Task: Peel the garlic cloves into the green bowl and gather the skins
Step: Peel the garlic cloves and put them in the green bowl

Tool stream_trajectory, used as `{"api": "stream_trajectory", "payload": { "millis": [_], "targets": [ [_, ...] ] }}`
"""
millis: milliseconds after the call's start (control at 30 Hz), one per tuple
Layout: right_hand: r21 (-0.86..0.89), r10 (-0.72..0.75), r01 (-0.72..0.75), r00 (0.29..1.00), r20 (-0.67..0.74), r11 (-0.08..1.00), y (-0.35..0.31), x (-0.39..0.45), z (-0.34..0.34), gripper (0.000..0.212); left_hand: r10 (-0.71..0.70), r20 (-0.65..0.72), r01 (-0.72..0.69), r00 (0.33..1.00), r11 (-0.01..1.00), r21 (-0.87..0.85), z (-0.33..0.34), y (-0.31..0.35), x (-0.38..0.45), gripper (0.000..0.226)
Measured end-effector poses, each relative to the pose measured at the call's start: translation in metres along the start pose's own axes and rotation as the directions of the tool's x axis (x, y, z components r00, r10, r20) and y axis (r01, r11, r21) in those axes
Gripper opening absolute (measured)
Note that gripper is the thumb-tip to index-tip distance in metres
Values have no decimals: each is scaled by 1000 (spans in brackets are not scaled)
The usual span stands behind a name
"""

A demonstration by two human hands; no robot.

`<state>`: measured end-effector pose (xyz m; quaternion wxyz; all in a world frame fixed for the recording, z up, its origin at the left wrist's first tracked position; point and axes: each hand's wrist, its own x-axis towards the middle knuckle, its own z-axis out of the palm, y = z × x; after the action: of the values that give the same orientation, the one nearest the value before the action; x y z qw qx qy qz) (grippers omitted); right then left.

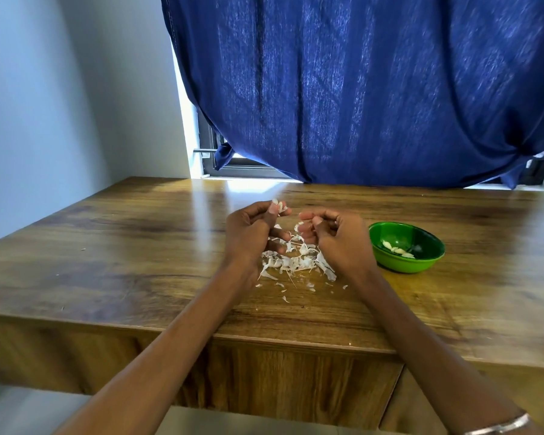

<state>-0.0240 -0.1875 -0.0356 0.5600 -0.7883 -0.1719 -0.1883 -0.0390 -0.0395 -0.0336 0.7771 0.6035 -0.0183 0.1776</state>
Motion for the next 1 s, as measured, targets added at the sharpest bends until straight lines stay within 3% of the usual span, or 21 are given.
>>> {"api": "stream_trajectory", "payload": {
  "millis": [133, 233, 367, 500, 767, 867, 900, 967, 1000],
  "targets": [
    [-180, -68, 67, 998, 0, 981, 3, -1, 1, 30, 24, 19, -25, 1000, 998, 60, 1, -3, 0, 15],
    [-219, -9, 26, 997, 80, 975, 3, 0, 2, 20, 30, 35, -33, 999, 996, 84, 1, -5, 1, 14],
    [-174, -28, 48, 993, 117, 984, 1, -1, 5, 14, 35, 31, -38, 999, 996, 79, 2, -4, 1, 13],
    [-130, -69, 79, 994, 83, 988, 0, 0, 0, 29, 42, 17, -43, 999, 996, 76, 2, -5, 1, 13],
    [-16, -142, 142, 989, -35, 990, -4, -3, 1, 12, 54, 25, -56, 998, 990, 126, 1, -9, 3, 12],
    [-111, -148, 144, 989, -26, 983, 1, -2, 0, 31, 61, 24, -63, 998, 989, 137, 2, -10, 4, 13],
    [-156, -143, 139, 990, -19, 978, 2, -1, 0, 30, 67, 25, -69, 997, 988, 140, 2, -10, 4, 13],
    [-239, -138, 139, 990, 23, 961, 3, 2, 0, 4, 86, 18, -88, 996, 985, 149, 1, -11, 4, 12],
    [-284, -122, 132, 991, 51, 950, 3, 2, -1, 14, 100, 7, -100, 995, 983, 157, 1, -11, 5, 12]
  ]
}}
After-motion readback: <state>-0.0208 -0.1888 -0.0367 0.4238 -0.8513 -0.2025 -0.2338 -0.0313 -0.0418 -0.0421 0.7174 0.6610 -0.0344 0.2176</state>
